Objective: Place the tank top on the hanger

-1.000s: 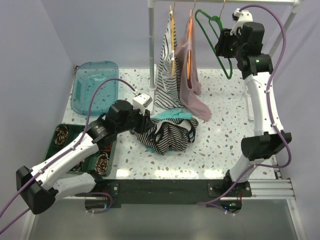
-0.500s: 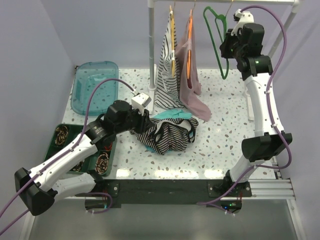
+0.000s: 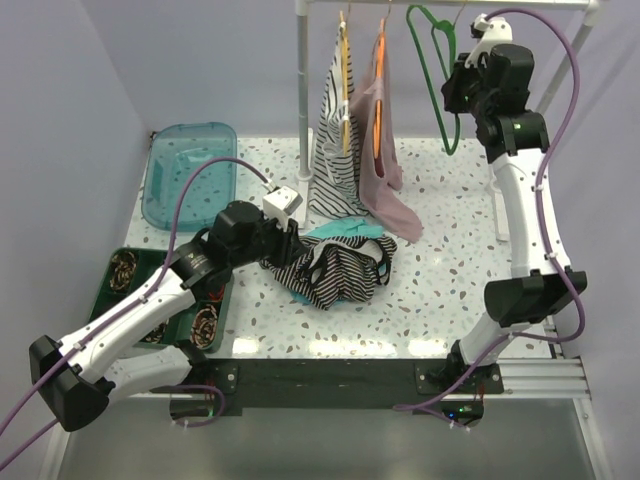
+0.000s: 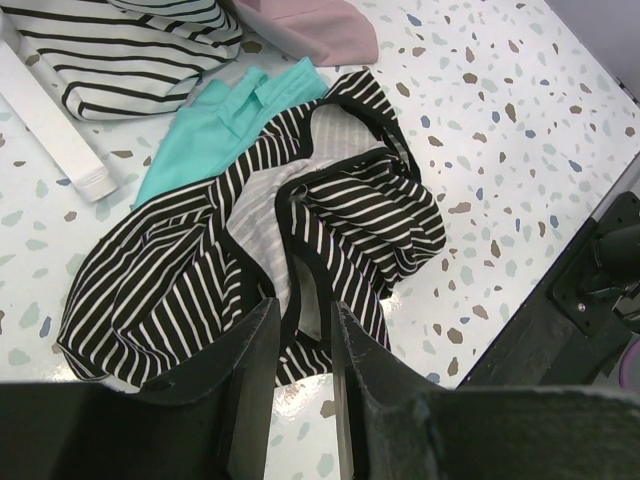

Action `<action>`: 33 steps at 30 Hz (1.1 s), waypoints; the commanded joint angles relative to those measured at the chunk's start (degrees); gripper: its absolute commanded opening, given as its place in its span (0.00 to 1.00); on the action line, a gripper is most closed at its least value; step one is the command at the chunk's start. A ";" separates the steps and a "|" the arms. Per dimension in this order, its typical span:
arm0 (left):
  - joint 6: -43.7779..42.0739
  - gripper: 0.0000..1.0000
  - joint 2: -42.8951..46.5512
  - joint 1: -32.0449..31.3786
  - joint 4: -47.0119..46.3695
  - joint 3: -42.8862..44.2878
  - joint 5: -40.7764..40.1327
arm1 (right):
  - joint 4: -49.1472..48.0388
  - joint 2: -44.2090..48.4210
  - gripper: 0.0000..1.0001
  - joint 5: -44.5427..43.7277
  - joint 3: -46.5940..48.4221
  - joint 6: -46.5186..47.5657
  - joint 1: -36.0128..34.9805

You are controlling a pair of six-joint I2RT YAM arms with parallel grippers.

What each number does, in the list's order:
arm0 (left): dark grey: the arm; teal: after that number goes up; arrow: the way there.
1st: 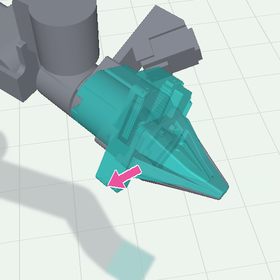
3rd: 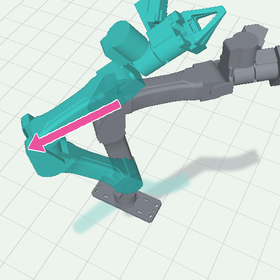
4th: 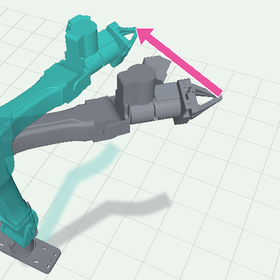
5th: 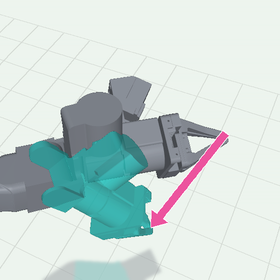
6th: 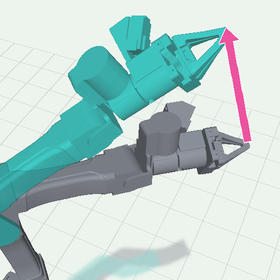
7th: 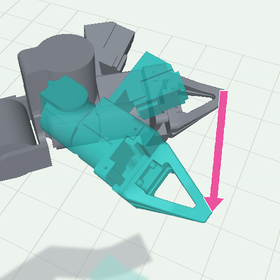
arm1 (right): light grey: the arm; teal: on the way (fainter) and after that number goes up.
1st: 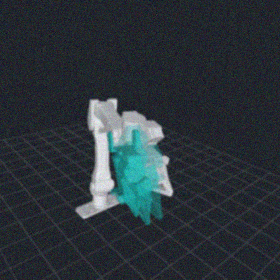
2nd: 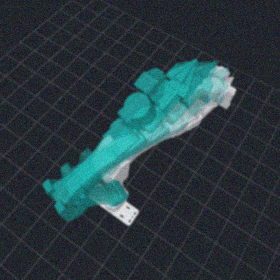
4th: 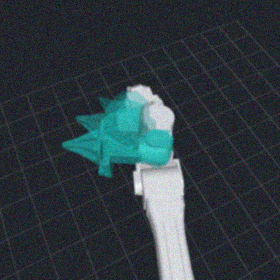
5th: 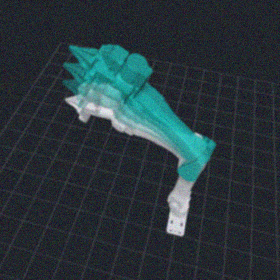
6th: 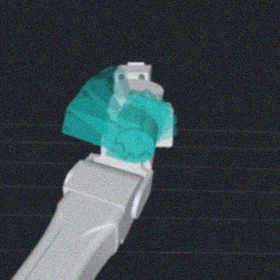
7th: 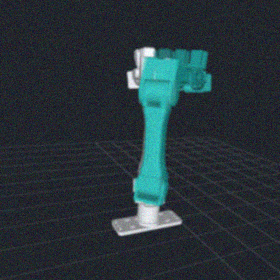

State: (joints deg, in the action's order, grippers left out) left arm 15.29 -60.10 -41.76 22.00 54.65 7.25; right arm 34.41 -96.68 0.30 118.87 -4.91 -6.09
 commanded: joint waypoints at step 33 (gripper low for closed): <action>36.55 0.54 9.99 -11.50 -11.44 -24.40 -24.82 | 0.12 51.77 0.00 -1.78 -66.22 -16.10 -24.05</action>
State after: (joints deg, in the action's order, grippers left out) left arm 39.97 -54.94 -53.17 15.66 35.22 -11.40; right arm 33.34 -47.09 3.16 54.61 -18.09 -24.14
